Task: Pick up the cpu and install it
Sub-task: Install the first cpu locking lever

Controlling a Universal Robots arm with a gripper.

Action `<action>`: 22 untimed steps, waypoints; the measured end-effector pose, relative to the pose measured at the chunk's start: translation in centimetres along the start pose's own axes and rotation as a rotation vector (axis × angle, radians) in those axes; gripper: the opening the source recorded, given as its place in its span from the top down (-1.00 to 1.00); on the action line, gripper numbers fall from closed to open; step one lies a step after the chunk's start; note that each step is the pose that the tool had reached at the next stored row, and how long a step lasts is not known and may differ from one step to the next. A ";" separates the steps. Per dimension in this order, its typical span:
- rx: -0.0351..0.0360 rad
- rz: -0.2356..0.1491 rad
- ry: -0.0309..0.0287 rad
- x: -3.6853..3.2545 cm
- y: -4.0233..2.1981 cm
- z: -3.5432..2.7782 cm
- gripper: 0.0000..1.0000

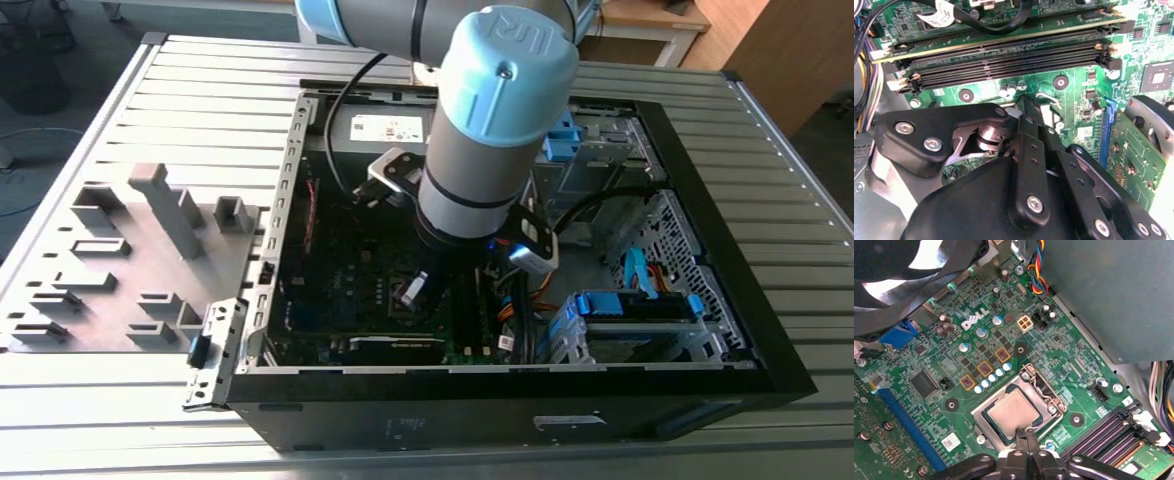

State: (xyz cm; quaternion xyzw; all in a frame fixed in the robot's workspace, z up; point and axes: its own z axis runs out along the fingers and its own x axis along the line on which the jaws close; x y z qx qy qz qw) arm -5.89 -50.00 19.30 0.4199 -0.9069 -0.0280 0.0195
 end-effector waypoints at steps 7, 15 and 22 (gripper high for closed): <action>0.0001 -0.001 0.0004 0.01 -0.12 0.08 0.79; 0.0002 -0.004 0.0007 -0.14 -0.32 0.22 0.79; 0.0002 -0.008 0.0009 -0.25 -0.50 0.32 0.79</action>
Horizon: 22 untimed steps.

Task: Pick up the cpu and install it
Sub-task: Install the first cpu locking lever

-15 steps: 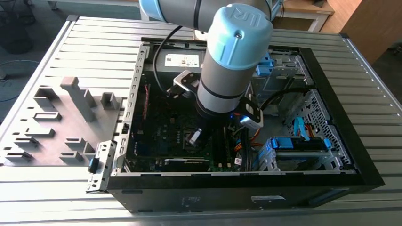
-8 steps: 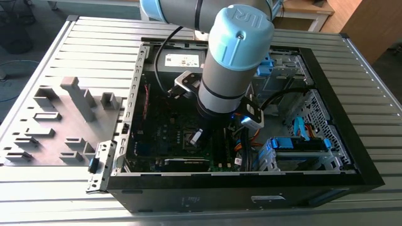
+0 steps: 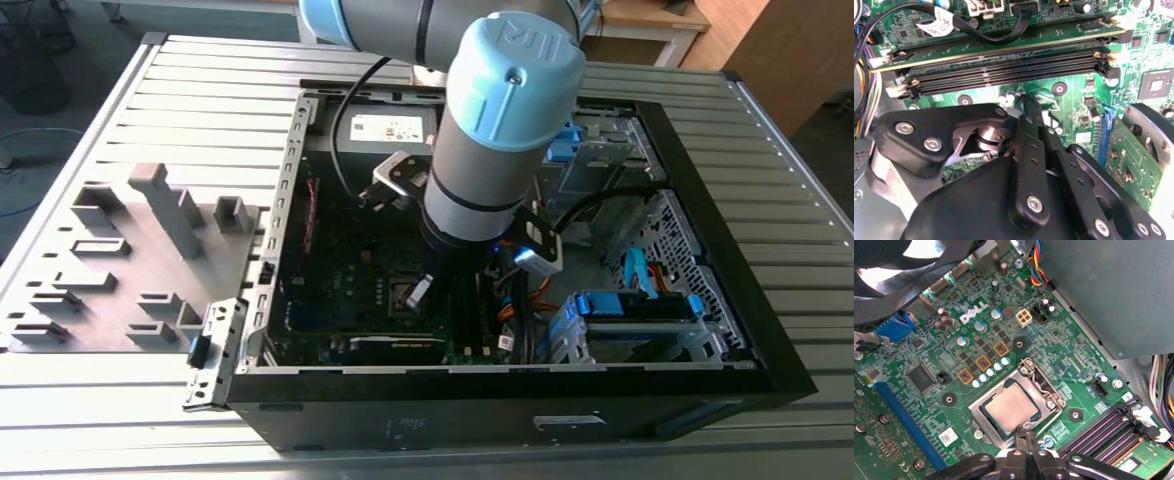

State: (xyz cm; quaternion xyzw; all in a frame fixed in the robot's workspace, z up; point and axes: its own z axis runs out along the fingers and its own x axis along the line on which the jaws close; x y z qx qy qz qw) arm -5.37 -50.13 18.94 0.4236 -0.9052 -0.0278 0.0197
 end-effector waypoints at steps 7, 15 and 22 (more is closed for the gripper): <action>-0.0002 -0.004 -0.0005 0.06 -0.17 0.07 0.79; -0.0003 -0.007 -0.0002 0.30 -0.37 0.06 0.79; -0.0001 -0.009 0.0002 0.36 -0.45 0.05 0.79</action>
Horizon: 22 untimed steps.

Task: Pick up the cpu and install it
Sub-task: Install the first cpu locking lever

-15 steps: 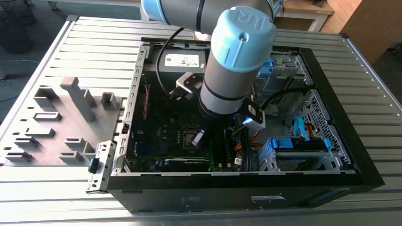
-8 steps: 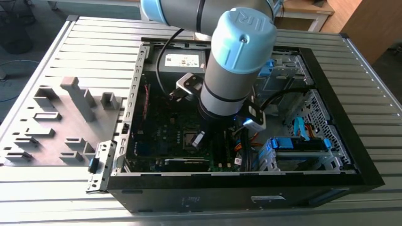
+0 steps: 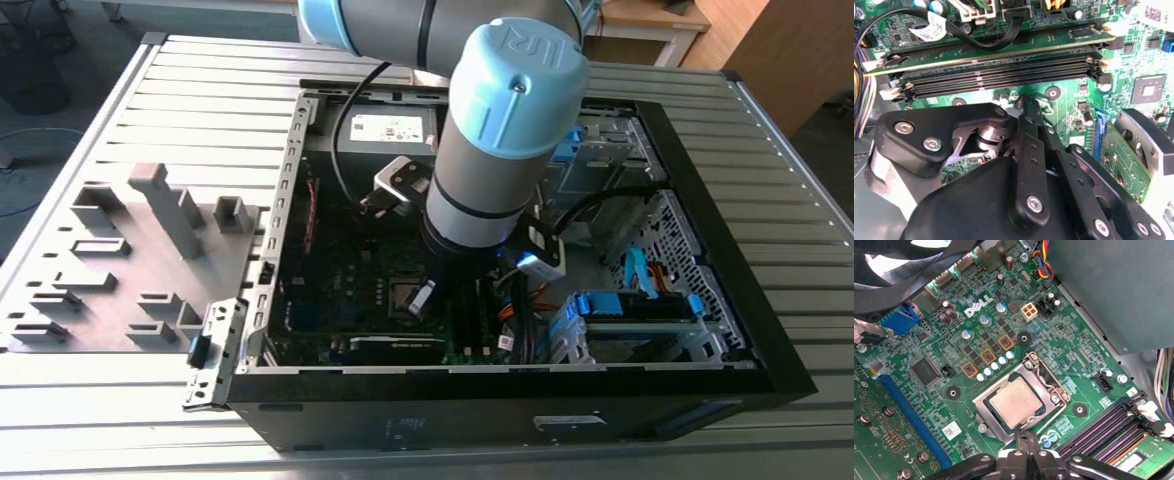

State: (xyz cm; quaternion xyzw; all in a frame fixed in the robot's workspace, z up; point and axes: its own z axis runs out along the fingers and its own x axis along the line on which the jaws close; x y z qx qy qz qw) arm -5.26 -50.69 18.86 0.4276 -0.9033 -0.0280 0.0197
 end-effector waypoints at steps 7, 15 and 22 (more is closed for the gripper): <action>-0.0003 0.000 -0.0006 0.12 -0.12 0.01 0.79; 0.0000 0.000 0.0001 0.35 -0.29 -0.01 0.79; 0.0000 -0.003 0.0003 0.34 -0.32 0.00 0.79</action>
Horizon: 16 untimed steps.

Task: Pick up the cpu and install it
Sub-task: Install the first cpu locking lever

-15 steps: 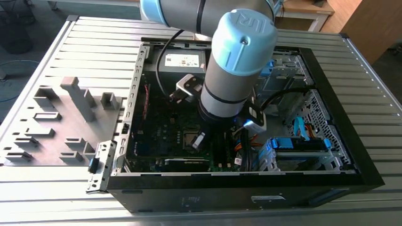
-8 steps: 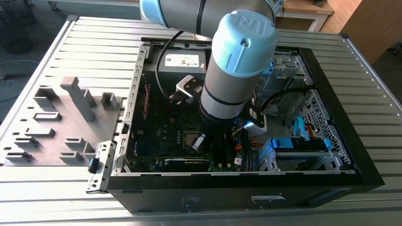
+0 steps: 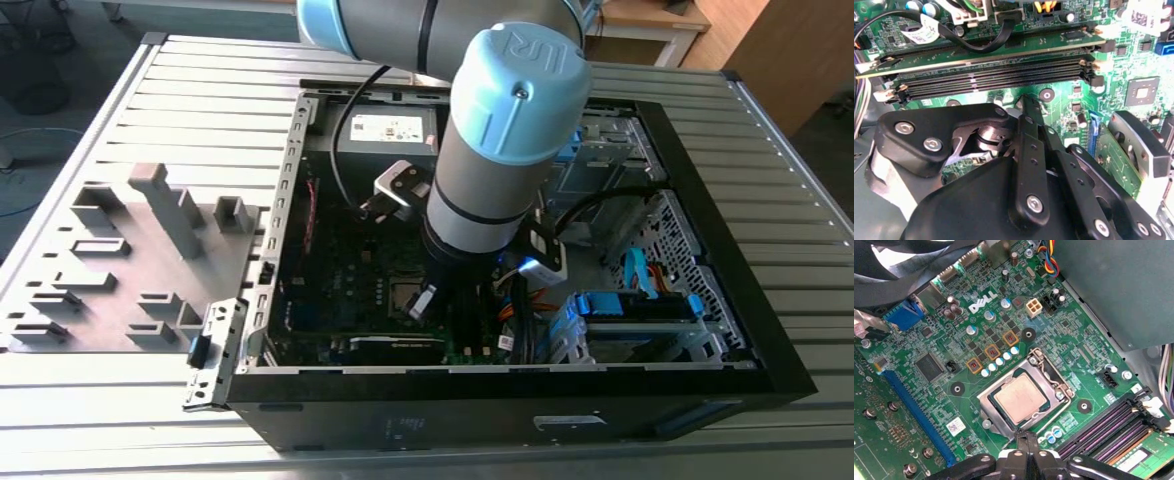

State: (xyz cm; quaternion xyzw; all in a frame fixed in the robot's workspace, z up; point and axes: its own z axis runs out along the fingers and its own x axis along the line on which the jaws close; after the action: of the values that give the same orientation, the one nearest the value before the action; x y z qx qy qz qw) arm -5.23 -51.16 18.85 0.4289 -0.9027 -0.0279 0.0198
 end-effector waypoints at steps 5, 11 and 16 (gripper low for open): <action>-0.0001 0.000 -0.0003 0.06 -0.06 0.04 0.79; -0.0003 0.000 -0.0006 0.21 -0.16 0.03 0.79; -0.0004 0.000 -0.0006 0.42 -0.27 0.02 0.79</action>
State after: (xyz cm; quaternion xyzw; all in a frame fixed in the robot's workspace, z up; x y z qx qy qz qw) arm -5.29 -51.65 18.81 0.4290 -0.9026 -0.0282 0.0196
